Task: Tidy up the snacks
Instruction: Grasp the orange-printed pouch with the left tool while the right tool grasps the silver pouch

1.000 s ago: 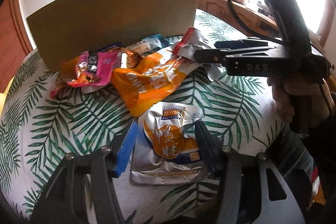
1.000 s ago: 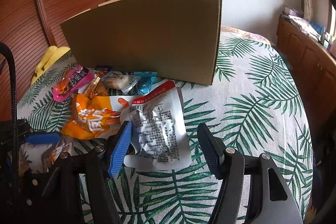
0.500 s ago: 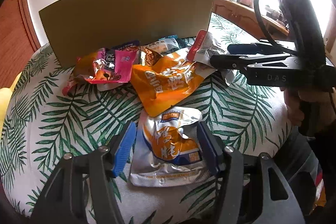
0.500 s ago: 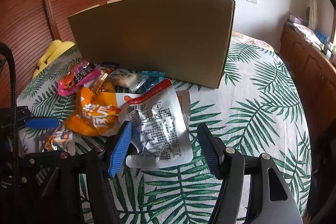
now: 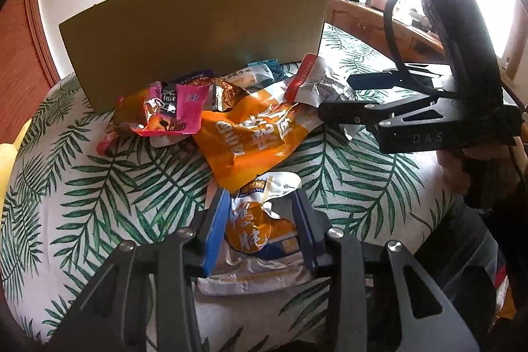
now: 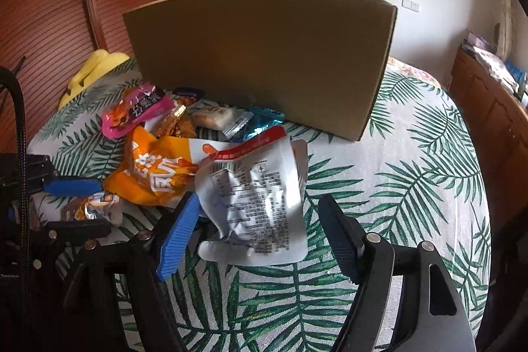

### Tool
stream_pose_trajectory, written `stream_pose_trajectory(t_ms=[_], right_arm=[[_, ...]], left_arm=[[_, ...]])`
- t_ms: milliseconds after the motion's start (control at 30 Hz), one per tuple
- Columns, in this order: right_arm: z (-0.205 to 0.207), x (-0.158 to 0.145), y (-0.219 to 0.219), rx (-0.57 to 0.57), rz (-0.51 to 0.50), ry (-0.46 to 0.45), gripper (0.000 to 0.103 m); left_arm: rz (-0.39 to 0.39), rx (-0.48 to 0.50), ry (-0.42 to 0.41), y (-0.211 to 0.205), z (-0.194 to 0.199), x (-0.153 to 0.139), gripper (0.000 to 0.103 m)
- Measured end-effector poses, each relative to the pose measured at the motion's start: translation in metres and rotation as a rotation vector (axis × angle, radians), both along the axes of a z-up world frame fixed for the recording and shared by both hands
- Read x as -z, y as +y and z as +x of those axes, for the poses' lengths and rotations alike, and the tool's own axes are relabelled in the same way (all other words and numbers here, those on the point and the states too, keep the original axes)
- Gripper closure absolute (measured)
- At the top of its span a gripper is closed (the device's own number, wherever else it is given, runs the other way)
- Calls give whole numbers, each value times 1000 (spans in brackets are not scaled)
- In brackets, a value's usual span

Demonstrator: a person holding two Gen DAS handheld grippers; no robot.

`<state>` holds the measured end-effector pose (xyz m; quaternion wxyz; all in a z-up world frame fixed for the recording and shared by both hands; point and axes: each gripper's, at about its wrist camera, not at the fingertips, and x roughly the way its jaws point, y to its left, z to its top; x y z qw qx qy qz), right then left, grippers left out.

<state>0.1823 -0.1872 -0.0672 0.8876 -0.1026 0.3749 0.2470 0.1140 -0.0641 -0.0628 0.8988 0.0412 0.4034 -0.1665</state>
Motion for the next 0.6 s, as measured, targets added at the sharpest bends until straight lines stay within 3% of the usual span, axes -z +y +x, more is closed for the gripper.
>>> stream_pose_trajectory(t_ms=[233, 433, 600], right_arm=[[2, 2, 0, -11, 0, 18, 28], [2, 3, 2, -22, 7, 26, 38], [0, 2, 2, 8, -9, -1, 48]], left_arm=[[-71, -8, 29, 26, -3, -7, 67], [-73, -13, 37, 38, -9, -6, 66], [-48, -40, 41, 37, -8, -4, 48]])
